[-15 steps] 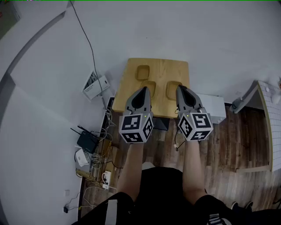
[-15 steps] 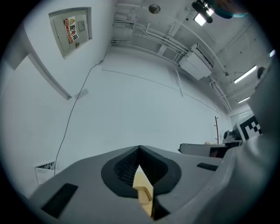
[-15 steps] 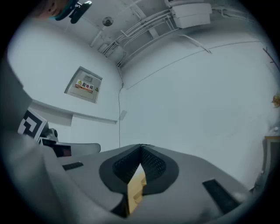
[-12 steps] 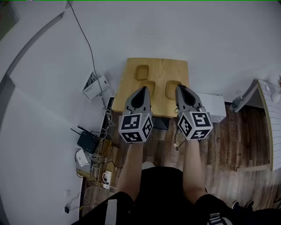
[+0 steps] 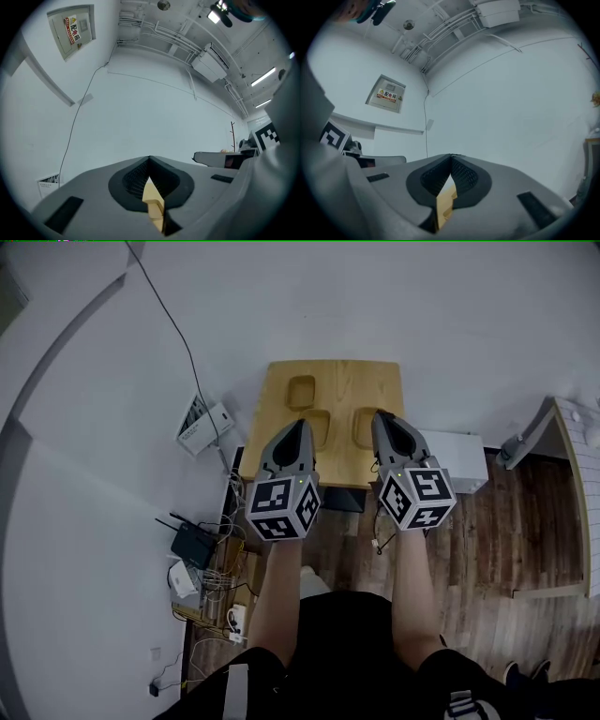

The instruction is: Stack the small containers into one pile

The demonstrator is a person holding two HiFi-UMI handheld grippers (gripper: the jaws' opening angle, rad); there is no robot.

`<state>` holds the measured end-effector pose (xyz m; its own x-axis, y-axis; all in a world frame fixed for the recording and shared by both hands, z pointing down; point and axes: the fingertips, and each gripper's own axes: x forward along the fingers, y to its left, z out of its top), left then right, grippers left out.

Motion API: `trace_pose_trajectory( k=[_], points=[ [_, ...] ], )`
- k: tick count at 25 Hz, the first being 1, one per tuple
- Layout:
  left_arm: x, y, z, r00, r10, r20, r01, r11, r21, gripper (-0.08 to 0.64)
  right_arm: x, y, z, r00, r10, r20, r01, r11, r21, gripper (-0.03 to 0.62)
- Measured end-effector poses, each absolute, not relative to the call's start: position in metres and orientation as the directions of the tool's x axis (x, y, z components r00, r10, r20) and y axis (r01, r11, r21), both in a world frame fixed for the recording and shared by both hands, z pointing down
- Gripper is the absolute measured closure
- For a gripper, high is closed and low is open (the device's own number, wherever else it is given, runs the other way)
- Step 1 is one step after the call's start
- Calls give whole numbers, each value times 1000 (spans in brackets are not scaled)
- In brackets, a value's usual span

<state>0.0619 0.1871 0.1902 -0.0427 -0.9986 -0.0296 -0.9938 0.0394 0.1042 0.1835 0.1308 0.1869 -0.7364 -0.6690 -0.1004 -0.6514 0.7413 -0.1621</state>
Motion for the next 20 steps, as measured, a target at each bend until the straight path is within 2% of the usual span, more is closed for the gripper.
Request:
trace_pose_trajectory(
  k=[7, 14, 20],
  points=[
    [18, 175, 204, -94, -995, -16, -985, 91, 146, 554, 161, 108, 194, -717, -686, -124, -665, 727, -172, 588],
    [-44, 130, 228, -119, -993, 18, -978, 121, 169, 554, 126, 59, 188, -656, -715, -244, -685, 699, -206, 588],
    [-92, 69, 254, -102, -992, 81, -976, 115, 185, 554, 65, 7, 209, -683, -701, -206, -665, 713, -222, 588]
  ],
)
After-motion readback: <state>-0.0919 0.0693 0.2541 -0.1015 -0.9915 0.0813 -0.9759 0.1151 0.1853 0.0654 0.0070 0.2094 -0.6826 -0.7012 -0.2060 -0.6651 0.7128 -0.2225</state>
